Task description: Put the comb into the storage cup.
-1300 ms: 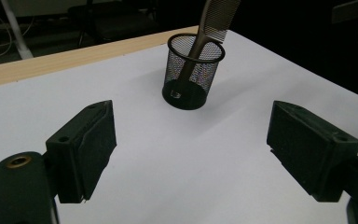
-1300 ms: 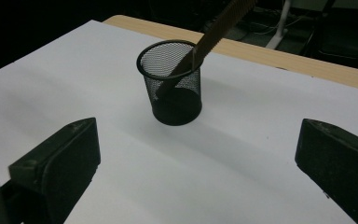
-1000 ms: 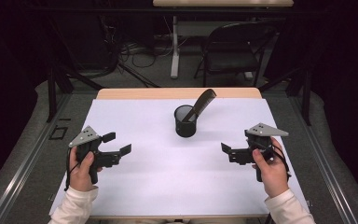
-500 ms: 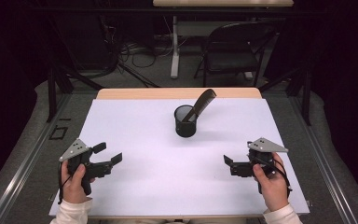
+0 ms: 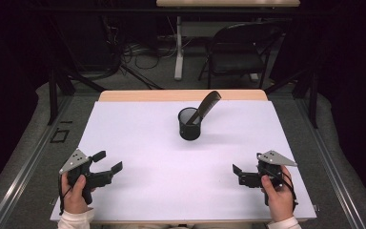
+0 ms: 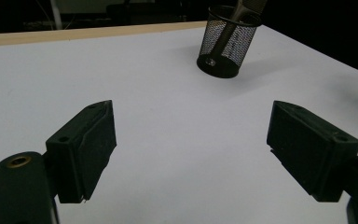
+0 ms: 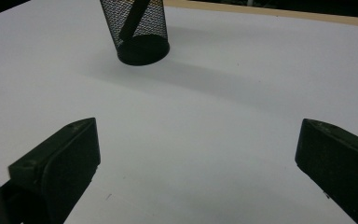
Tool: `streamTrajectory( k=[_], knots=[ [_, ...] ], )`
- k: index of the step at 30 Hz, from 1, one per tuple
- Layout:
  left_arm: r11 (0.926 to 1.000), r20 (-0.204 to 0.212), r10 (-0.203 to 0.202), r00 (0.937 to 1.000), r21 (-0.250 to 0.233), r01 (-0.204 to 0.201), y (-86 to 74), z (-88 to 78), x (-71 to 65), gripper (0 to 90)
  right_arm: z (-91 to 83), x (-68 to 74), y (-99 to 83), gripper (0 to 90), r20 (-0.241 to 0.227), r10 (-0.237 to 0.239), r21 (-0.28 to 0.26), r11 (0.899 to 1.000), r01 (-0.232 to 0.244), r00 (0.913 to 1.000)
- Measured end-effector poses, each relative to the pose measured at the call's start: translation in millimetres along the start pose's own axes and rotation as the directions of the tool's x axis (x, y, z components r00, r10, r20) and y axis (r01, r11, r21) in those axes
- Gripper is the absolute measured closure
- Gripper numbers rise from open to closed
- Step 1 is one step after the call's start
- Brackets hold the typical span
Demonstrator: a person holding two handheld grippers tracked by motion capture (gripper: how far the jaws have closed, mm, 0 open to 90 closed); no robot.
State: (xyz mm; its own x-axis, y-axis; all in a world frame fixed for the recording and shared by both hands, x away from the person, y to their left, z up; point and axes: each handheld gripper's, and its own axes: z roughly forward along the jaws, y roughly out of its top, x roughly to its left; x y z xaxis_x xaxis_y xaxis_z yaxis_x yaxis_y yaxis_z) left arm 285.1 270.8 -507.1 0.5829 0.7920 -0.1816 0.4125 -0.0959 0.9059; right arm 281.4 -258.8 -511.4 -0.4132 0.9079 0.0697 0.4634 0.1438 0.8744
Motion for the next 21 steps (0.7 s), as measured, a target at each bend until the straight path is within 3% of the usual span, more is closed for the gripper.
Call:
streamTrajectory(
  k=[8, 12, 21],
  knots=[
    [0.9999, -0.014, 0.011, 0.9998, 0.013, -0.011, -6.5, 2.8, 4.7, 15.9, 1.3, -7.9, -13.8, 0.0, 0.03, 0.019, -0.017, 1.0, -0.018, 0.9994],
    [0.9999, -0.018, 0.006, 0.9998, 0.011, -0.006, -9.2, 3.4, 7.2, 15.9, 1.9, -10.4, -19.6, 0.0, 0.02, 0.054, -0.02, 0.998, -0.054, 0.9983],
    [0.9999, -0.038, 0.003, 0.9993, 0.01, -0.003, -14.8, 4.6, 11.7, 15.9, 4.0, -14.7, -27.8, 0.0, 0.042, 0.075, -0.031, 0.997, -0.074, 0.9963]
  ],
)
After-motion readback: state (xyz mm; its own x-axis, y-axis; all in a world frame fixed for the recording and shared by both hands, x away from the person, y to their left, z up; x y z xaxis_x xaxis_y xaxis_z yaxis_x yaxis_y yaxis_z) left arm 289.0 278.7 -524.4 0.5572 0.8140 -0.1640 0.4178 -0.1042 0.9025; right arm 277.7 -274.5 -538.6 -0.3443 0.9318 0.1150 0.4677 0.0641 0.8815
